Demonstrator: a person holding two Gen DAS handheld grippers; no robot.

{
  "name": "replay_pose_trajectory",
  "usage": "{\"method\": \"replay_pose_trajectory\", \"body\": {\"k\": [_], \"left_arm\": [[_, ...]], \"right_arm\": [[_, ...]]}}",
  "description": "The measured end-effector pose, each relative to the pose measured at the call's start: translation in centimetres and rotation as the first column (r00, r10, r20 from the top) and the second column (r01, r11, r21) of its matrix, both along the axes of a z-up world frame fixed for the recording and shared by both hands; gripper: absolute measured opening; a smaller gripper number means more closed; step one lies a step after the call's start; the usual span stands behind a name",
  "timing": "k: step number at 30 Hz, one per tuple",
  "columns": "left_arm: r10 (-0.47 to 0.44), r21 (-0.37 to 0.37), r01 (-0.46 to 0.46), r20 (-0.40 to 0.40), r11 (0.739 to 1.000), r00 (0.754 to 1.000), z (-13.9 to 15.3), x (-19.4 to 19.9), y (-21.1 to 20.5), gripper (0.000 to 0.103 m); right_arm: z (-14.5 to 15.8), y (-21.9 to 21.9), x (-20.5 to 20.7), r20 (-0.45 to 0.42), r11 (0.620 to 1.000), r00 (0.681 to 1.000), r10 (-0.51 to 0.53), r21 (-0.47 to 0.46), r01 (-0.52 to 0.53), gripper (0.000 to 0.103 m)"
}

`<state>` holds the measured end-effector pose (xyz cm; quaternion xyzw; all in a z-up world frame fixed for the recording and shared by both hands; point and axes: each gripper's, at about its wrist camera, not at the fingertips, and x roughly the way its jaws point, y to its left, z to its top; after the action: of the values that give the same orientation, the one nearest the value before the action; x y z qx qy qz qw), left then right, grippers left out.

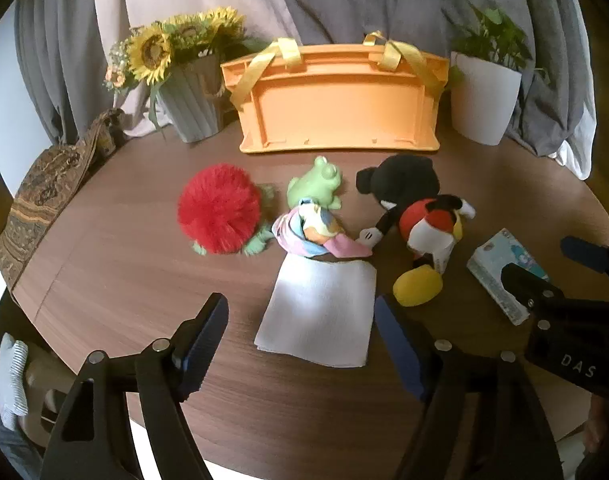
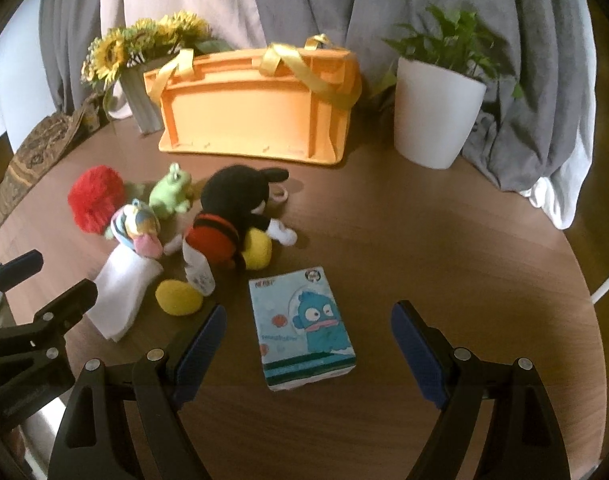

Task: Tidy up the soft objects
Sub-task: 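Grasp the white cloth with the left tool while the right tool grasps the tissue pack, then lift the white cloth and tissue pack with both tools over the orange crate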

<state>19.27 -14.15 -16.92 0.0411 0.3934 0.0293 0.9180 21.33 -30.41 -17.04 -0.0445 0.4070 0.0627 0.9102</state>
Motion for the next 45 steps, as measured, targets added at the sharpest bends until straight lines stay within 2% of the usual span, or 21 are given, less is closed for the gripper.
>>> {"method": "replay_pose_trajectory", "body": {"k": [16, 20, 24, 26, 29, 31, 37, 45], "left_arm": [[-0.009, -0.066, 0.003, -0.085, 0.998, 0.996, -3.5, 1.6, 0.6, 0.057], [-0.016, -0.081, 0.01, -0.083, 0.997, 0.996, -3.7, 1.7, 0.7, 0.055], [-0.032, -0.103, 0.023, -0.08, 0.994, 0.996, -3.7, 1.7, 0.8, 0.039], [-0.04, -0.108, 0.031, -0.078, 0.994, 0.996, -3.7, 1.6, 0.7, 0.035], [-0.05, -0.118, 0.04, -0.081, 0.992, 0.995, -3.7, 1.7, 0.8, 0.022], [-0.063, -0.131, 0.051, -0.086, 0.99, 0.994, -3.6, 1.7, 0.8, 0.012], [-0.079, -0.156, 0.065, -0.083, 0.986, 0.993, -2.9, 1.1, 0.9, 0.009], [-0.093, -0.165, 0.086, -0.035, 0.983, 0.995, -0.7, -0.1, 0.8, 0.009]], "right_arm": [[-2.3, 0.1, 0.7, -0.057, 1.0, 0.998, -0.015, -0.001, 0.015, 0.085], [-2.6, 0.2, 0.8, -0.06, 1.0, 0.998, -0.018, 0.002, 0.018, 0.085], [-2.6, 0.1, 0.7, -0.06, 1.0, 0.998, -0.026, 0.014, 0.027, 0.084], [-2.6, 0.1, 0.7, -0.064, 0.999, 0.998, -0.025, 0.022, 0.027, 0.074], [-2.7, 0.0, 0.7, -0.075, 0.999, 0.997, -0.026, 0.025, 0.028, 0.063], [-2.7, 0.0, 0.6, -0.076, 0.999, 0.997, -0.028, 0.033, 0.03, 0.06], [-2.0, 0.3, 0.1, -0.064, 0.999, 0.998, -0.02, 0.042, 0.022, 0.059], [-0.5, 0.3, -0.7, -0.049, 0.997, 0.999, -0.02, 0.072, 0.023, 0.059]]}}
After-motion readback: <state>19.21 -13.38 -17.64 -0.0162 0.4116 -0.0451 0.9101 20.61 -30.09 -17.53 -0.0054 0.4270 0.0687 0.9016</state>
